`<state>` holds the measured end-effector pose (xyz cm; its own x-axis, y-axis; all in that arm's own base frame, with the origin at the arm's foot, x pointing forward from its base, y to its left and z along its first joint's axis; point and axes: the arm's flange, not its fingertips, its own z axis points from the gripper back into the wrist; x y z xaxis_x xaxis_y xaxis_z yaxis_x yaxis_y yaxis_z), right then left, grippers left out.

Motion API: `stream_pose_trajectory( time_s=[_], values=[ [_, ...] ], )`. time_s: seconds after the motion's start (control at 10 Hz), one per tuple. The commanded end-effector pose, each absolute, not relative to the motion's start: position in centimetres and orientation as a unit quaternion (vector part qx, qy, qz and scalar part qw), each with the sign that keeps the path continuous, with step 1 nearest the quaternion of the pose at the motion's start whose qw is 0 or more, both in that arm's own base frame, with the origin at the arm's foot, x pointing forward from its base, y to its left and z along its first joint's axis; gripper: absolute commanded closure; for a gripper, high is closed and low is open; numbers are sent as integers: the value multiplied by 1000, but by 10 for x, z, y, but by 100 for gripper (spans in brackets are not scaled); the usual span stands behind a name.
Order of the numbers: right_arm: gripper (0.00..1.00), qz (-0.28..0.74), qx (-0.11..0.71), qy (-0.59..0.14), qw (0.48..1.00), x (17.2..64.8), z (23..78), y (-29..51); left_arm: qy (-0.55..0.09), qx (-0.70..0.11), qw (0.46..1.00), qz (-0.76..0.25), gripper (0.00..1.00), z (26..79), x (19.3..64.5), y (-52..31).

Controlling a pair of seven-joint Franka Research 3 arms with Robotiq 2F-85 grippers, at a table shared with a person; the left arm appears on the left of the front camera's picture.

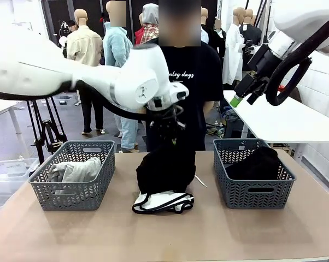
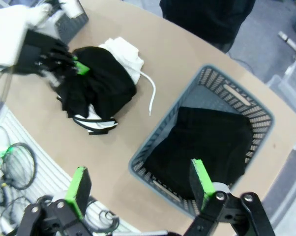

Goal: Sort the tops and bottoms.
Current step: Lift clothes from the center of the table with your left hand.

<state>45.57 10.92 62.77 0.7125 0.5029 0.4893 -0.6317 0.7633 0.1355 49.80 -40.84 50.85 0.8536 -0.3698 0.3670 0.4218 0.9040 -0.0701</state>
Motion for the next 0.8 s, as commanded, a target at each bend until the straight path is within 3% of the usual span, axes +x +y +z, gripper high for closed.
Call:
stream_pose_trajectory(
  time_s=[0.0, 0.3, 0.7],
  values=[
    [0, 306, 142, -218, 916, 453, 623, 110, -238, -75, 941, -227, 100, 535, 464, -378],
    [0, 306, 142, -218, 916, 453, 623, 110, -310, -29, 910, -273, 100, 595, 425, -393],
    [0, 306, 142, -218, 916, 453, 623, 110, -372, 17, 881, -291, 100, 651, 416, -409]
  ],
)
